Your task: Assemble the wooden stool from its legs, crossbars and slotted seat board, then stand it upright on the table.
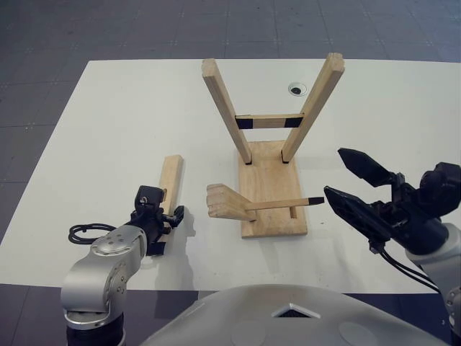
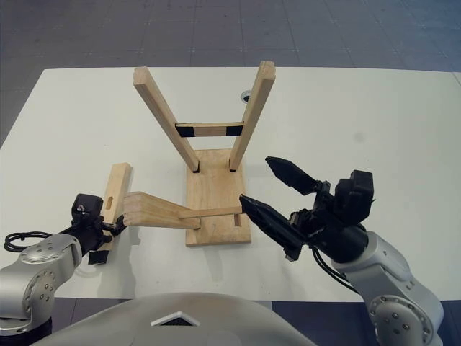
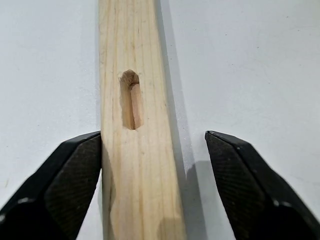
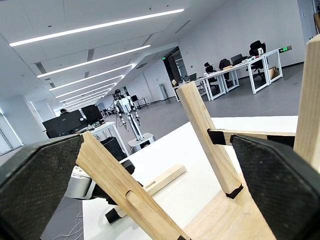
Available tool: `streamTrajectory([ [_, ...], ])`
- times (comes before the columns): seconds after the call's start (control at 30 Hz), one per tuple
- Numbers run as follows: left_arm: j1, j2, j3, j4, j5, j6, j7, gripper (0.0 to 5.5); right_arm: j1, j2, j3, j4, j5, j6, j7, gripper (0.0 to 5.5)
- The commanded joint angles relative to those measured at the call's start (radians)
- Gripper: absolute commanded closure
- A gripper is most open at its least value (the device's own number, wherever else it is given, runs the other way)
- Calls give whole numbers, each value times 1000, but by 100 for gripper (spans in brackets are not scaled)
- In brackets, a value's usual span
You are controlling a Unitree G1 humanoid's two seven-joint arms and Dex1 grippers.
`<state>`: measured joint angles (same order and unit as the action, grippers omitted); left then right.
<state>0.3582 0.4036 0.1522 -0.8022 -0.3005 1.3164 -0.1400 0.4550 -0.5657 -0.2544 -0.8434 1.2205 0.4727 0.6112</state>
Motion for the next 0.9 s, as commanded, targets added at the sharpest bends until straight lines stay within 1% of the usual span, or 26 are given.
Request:
streamTrajectory([
  [0.03, 62, 6, -24, 101, 27, 51, 8, 259, 2, 3, -9, -10, 2, -14, -9, 0],
  [0.1, 57, 7, -26, 113, 34, 38, 10, 295, 2, 2, -9, -9, 1, -17, -11, 0],
  [0.17, 54, 5, -24, 118, 35, 32, 12, 313, 0, -2, -10, -9, 2, -19, -13, 0],
  [0.23, 43, 1, -7, 127, 29, 35, 8, 343, 0, -4, -12, -9, 3, -21, -13, 0],
  [0.4, -12, 7, 63, 152, -8, 9, -39, 344, -4, -6, -22, -4, 5, -25, -16, 0],
  [0.5, -88, 86, 168, 178, -50, -55, -132, 344, -18, -13, -42, 8, 11, -28, -17, 0],
  [0.63, -169, 214, 360, 277, -180, -154, -351, 344, -60, -23, -56, 25, 21, -23, -16, 0],
  [0.73, -249, 269, 492, 372, -300, -285, -520, 344, -113, -34, -57, 44, 29, -16, -27, 0],
  [0.77, -285, 270, 522, 396, -325, -354, -554, 344, -139, -37, -55, 55, 31, -14, -35, 0],
  [0.9, -380, 300, 569, 439, -465, -433, -671, 344, -235, -47, -36, 95, 38, 0, -59, 0],
])
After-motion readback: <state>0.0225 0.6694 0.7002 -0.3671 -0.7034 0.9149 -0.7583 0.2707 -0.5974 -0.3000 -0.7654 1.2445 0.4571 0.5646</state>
